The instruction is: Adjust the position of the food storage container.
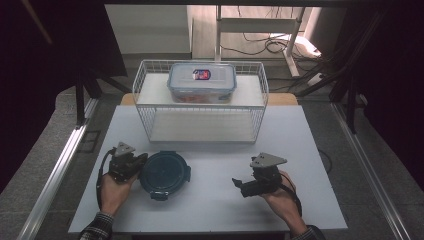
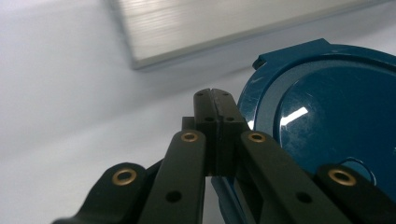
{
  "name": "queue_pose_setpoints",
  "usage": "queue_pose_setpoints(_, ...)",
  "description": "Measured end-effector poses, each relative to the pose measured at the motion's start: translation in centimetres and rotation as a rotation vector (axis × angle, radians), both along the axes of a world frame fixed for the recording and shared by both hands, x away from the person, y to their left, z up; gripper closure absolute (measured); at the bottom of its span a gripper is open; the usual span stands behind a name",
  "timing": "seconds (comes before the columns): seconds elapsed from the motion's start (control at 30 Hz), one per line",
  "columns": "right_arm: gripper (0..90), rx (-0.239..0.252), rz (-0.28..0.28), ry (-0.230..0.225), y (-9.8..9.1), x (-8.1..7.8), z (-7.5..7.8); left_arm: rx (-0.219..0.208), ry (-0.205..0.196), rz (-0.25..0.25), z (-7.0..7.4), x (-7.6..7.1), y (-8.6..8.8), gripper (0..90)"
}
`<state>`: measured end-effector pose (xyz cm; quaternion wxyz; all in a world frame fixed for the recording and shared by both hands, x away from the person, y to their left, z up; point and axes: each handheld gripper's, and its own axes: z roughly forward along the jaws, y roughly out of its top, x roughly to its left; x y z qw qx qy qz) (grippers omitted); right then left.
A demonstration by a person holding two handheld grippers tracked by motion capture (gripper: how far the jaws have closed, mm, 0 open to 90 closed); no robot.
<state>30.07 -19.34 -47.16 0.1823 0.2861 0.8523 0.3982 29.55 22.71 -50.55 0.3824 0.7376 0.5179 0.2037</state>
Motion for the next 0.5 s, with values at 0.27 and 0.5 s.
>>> queue_pose_setpoints(0.27, 2.2, 0.006, -0.012, -0.005, -0.5, 0.0, 0.0, 0.007, -0.017, -0.005, 0.4, -1.1, -0.6, 90.0)
queue_pose_setpoints(0.5, 2.3, 0.014, -0.022, -0.006, -0.9, 0.1, 0.2, -0.033, 0.085, -0.011, -1.2, -3.8, 0.6, 90.0)
